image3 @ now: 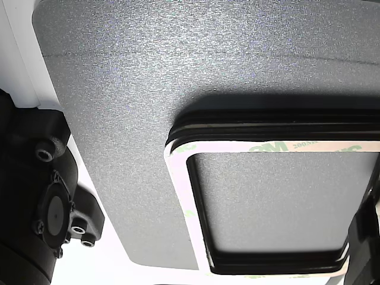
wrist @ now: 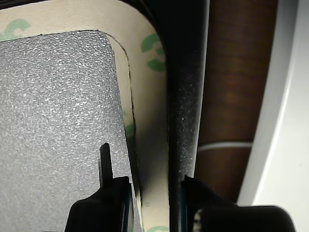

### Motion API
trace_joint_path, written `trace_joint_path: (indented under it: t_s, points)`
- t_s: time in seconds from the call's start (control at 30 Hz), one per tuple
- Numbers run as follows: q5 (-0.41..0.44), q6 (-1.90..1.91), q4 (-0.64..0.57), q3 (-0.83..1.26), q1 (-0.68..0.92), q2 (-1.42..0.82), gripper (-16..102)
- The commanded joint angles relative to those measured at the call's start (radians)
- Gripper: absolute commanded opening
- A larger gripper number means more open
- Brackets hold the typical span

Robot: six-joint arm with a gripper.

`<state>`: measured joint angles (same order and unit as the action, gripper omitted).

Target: Grab top frame and put it into gray box.

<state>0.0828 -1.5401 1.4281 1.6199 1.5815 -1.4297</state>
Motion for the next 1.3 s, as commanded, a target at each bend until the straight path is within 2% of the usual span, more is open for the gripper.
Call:
trace_joint_path:
  t_s: [0.0,0.1,0.17,0.23,0.47,0.6,0.73,0.8,0.87,1.13,1.27]
  points:
    - [0.003,-0.002,-0.006,-0.014,-0.011,-0.018,38]
    - [0.003,-0.002,-0.006,-0.012,-0.011,-0.02,33]
    - [0.005,0.002,-0.006,-0.017,-0.011,-0.018,14]
    - [0.005,0.011,-0.012,-0.017,-0.011,-0.018,-11]
    - [0.003,-0.006,0.035,-0.078,-0.012,-0.02,-11]
    - [0.061,0.078,0.138,-0.232,-0.018,-0.006,-11]
    - [0.186,0.499,0.198,-0.382,-0.018,0.0,-11]
    - [0.264,0.637,0.199,-0.419,-0.028,0.0,-11]
    - [0.305,0.762,0.201,-0.449,-0.06,0.003,-11]
    - [0.319,1.195,0.227,-0.574,-0.276,-0.017,-11]
    - [0.328,1.629,0.227,-0.575,-0.4,-0.046,-11]
